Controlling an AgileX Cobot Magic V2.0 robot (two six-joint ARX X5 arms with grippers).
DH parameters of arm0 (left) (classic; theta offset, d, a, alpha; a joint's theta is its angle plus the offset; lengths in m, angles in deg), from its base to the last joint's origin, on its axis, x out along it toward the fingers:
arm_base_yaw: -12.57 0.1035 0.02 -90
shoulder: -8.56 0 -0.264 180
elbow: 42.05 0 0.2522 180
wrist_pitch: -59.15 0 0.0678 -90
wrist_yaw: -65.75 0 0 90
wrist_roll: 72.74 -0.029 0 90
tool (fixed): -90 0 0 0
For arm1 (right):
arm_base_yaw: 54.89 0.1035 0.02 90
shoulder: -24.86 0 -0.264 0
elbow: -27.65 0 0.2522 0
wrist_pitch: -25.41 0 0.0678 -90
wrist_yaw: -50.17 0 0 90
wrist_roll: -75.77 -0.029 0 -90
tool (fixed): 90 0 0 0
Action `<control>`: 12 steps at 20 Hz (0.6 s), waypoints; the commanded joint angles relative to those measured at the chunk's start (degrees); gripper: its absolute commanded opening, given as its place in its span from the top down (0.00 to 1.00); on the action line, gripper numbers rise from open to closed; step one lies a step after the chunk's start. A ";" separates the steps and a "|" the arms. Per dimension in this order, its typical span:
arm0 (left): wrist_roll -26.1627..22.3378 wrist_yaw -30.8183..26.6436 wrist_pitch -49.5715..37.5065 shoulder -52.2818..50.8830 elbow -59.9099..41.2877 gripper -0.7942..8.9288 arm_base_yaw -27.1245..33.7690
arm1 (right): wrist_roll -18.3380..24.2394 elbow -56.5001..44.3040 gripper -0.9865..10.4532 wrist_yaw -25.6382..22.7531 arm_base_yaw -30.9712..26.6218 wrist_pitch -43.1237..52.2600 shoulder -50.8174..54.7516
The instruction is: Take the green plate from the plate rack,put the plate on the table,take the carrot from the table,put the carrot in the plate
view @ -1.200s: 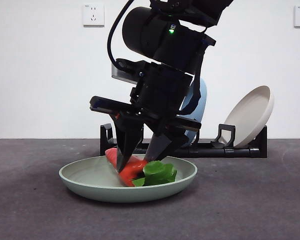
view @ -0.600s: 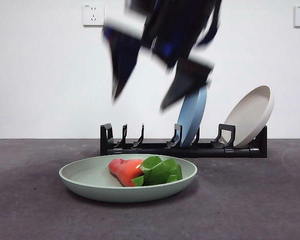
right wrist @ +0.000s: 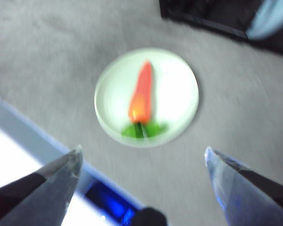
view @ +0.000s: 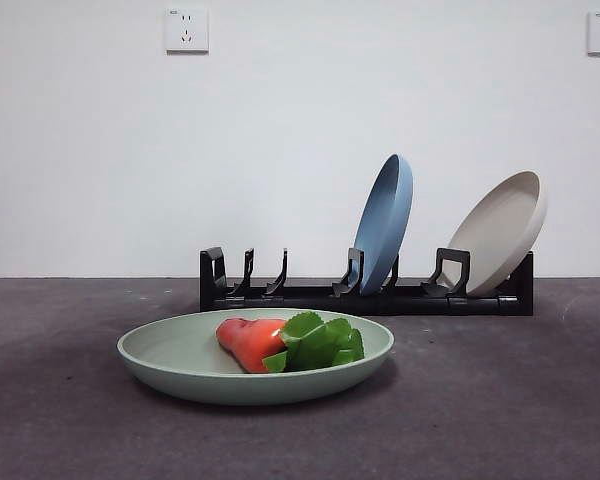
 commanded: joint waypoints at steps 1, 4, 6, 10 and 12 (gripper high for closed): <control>1.22 0.22 1.49 -0.11 0.00 0.53 0.11 | -1.97 -0.02 0.53 -0.26 0.07 -4.74 3.08; 2.23 0.28 4.02 -0.11 0.00 0.54 0.11 | -3.30 -0.02 0.54 -0.15 0.07 -10.45 5.88; 2.75 0.39 5.35 -0.11 0.00 0.68 0.11 | -3.28 -0.02 0.69 -0.11 0.07 -12.35 6.49; 3.10 1.57 7.15 -0.11 0.00 0.93 0.11 | -3.10 -0.02 0.92 -0.09 0.07 -12.79 6.51; 3.10 2.01 7.23 -0.11 0.00 0.93 0.11 | -3.10 -0.02 0.92 -0.11 0.07 -12.72 6.51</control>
